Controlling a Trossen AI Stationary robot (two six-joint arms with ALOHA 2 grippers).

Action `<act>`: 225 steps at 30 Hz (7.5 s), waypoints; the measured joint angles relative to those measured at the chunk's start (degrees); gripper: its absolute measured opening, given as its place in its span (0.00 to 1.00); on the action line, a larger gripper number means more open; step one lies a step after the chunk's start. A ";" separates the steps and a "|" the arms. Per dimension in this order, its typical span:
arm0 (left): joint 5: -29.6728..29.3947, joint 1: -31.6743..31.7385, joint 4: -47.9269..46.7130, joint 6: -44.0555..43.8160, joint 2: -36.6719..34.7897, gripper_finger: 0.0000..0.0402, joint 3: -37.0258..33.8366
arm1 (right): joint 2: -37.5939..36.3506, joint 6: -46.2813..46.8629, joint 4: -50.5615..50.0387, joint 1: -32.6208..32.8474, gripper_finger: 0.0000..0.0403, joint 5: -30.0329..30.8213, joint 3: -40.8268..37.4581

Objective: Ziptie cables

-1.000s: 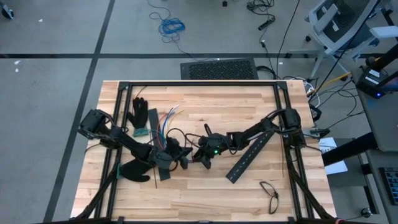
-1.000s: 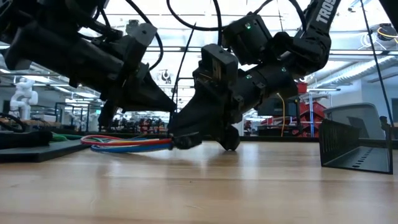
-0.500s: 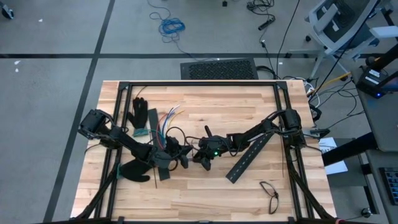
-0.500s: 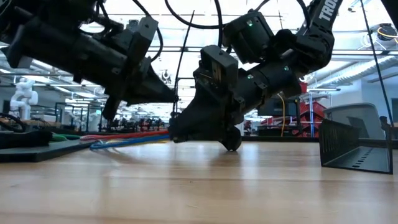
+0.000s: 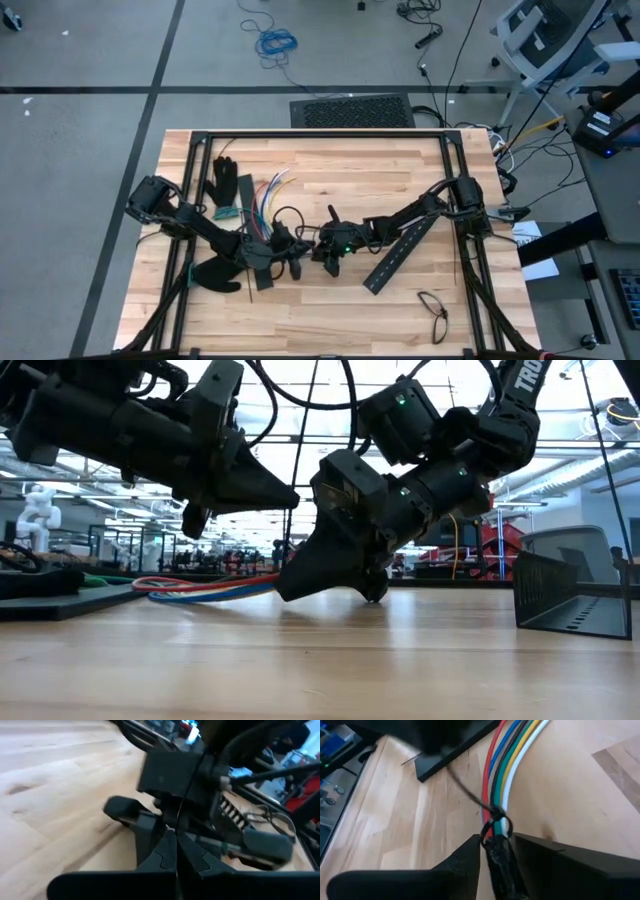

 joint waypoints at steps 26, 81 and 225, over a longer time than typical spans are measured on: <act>-2.30 -1.90 -5.53 -0.01 0.00 0.00 -0.02 | -0.20 -4.10 -0.99 -6.60 0.26 -14.95 -0.11; -5.54 -1.79 -4.98 -0.12 0.00 0.00 -0.04 | 1.29 -13.37 -16.71 -10.70 0.26 -9.05 8.19; -11.44 -1.72 -23.52 -3.59 -8.85 0.00 -0.02 | -32.40 12.09 0.03 -19.45 0.23 -1.73 -37.27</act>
